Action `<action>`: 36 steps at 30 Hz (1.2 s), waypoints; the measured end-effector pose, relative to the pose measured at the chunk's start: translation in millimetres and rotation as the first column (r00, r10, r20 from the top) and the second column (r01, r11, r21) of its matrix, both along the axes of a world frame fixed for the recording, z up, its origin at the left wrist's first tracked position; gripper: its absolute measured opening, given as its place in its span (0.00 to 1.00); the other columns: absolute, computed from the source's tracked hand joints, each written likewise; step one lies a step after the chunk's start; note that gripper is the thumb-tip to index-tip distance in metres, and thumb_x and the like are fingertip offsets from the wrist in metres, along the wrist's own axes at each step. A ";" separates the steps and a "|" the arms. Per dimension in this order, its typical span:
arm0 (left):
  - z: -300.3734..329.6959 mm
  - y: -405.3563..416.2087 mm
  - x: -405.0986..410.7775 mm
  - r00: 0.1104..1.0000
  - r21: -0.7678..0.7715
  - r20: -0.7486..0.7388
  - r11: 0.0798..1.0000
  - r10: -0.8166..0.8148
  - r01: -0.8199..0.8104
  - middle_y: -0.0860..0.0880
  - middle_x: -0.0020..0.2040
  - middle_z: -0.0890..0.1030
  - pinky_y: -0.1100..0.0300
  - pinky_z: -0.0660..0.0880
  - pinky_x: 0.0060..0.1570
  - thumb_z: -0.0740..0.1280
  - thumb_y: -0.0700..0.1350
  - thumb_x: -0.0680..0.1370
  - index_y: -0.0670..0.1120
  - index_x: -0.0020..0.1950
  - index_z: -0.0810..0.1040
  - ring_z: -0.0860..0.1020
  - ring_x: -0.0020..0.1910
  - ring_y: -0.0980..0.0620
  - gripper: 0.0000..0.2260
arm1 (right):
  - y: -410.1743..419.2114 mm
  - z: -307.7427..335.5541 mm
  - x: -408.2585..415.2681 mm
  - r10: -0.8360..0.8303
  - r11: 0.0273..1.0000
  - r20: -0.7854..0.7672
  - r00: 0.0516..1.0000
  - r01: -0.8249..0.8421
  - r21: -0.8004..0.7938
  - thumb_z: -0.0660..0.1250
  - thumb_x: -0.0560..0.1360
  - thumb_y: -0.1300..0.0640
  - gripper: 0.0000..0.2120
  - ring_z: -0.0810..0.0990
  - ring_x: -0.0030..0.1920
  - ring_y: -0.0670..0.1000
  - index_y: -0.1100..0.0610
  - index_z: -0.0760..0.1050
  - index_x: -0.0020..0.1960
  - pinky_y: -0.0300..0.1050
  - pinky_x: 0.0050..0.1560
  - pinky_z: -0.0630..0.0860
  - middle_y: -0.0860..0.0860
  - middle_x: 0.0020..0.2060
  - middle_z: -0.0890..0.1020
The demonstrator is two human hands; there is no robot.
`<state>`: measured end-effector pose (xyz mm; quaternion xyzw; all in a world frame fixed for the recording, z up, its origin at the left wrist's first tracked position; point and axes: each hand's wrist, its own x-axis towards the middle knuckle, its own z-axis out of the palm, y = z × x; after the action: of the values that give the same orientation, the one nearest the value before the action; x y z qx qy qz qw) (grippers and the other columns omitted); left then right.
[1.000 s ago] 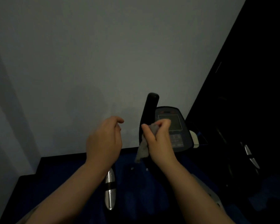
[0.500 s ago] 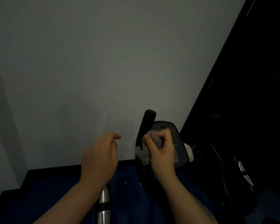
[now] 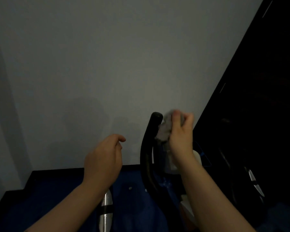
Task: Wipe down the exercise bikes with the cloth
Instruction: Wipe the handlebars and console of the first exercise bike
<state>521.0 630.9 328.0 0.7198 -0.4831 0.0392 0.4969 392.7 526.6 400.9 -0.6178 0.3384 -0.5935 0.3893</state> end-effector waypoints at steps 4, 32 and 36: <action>-0.3 -0.5 0.9 1.000 -0.005 0.020 1.000 0.010 -0.010 0.55 0.39 0.79 0.63 0.68 0.30 0.62 0.36 0.77 0.49 0.51 0.79 0.77 0.35 0.53 0.10 | 3.7 -4.5 9.7 -0.011 0.985 -0.072 0.997 -0.001 -0.170 0.61 0.79 0.55 0.08 0.73 0.42 0.46 0.48 0.64 0.43 0.34 0.41 0.71 0.53 0.42 0.74; -3.0 -1.4 2.1 0.998 -0.027 0.069 1.000 -0.004 0.006 0.50 0.42 0.82 0.56 0.73 0.34 0.60 0.38 0.78 0.47 0.53 0.78 0.79 0.39 0.49 0.10 | 10.6 -16.1 -17.5 -0.225 0.673 -0.719 0.658 -0.428 -0.603 0.74 0.71 0.55 0.09 0.80 0.47 0.50 0.58 0.83 0.48 0.43 0.49 0.77 0.54 0.48 0.80; -2.2 -1.0 2.3 0.995 -0.020 0.096 1.000 0.000 0.002 0.50 0.44 0.82 0.54 0.74 0.35 0.59 0.39 0.78 0.48 0.54 0.77 0.79 0.41 0.48 0.10 | 27.2 -49.6 -11.1 -0.191 0.720 -0.683 0.705 -0.372 -0.586 0.72 0.72 0.54 0.09 0.79 0.47 0.51 0.59 0.82 0.48 0.45 0.48 0.77 0.53 0.47 0.80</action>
<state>523.4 629.9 325.7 0.7118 -0.5064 0.0786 0.4804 381.6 553.8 351.3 -0.9105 0.1813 -0.3715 0.0033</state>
